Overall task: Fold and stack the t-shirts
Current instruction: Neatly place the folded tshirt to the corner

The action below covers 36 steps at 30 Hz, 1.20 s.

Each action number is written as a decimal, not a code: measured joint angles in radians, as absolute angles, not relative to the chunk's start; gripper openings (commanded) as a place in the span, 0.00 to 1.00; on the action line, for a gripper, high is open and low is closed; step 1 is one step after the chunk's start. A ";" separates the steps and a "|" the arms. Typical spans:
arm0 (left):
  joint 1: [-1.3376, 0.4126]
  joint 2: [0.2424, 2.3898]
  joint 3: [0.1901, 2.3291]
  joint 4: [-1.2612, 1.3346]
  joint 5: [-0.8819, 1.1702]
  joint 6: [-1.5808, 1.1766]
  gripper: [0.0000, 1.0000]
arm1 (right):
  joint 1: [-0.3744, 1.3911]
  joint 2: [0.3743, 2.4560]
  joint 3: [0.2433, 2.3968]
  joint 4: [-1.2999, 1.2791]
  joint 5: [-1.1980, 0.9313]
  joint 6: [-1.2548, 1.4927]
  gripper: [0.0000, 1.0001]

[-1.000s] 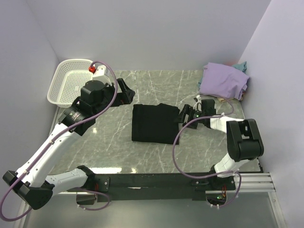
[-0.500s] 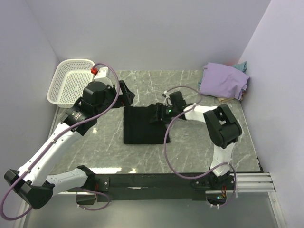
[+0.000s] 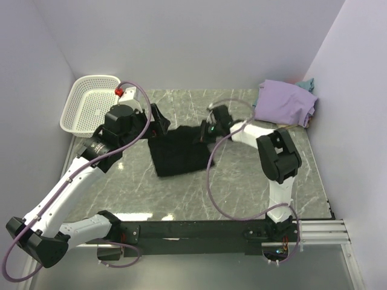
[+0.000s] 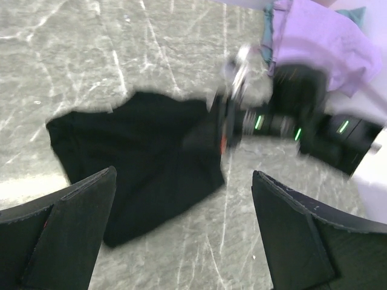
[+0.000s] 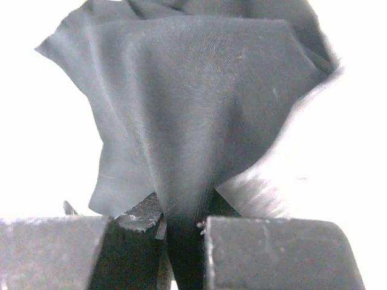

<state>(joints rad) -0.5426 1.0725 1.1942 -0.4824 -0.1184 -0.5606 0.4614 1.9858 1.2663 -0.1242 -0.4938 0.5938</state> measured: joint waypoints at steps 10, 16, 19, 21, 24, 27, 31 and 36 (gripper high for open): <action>-0.540 1.134 1.193 -0.422 -0.027 -0.561 1.00 | 0.152 2.003 1.789 -0.240 -0.174 0.562 0.00; -0.540 1.188 1.193 -0.413 0.004 -0.557 0.99 | 0.017 2.016 1.855 -0.235 0.104 0.559 0.00; -0.538 1.200 1.193 -0.410 0.008 -0.550 0.99 | -0.015 2.034 1.853 -0.265 0.202 0.563 0.00; -0.537 1.205 1.193 -0.407 0.012 -0.544 0.99 | -0.035 2.037 1.830 -0.268 0.257 0.573 0.00; -0.534 1.213 1.193 -0.405 0.023 -0.541 1.00 | -0.052 2.061 1.827 -0.280 0.331 0.588 0.00; -0.533 1.226 1.193 -0.404 0.031 -0.540 0.99 | -0.068 2.084 1.809 -0.282 0.392 0.602 0.00; -0.533 1.238 1.195 -0.404 0.038 -0.539 0.99 | -0.091 2.078 1.721 -0.254 0.468 0.620 0.00; -0.533 1.248 1.200 -0.400 0.049 -0.540 1.00 | -0.110 2.080 1.702 -0.245 0.561 0.611 0.02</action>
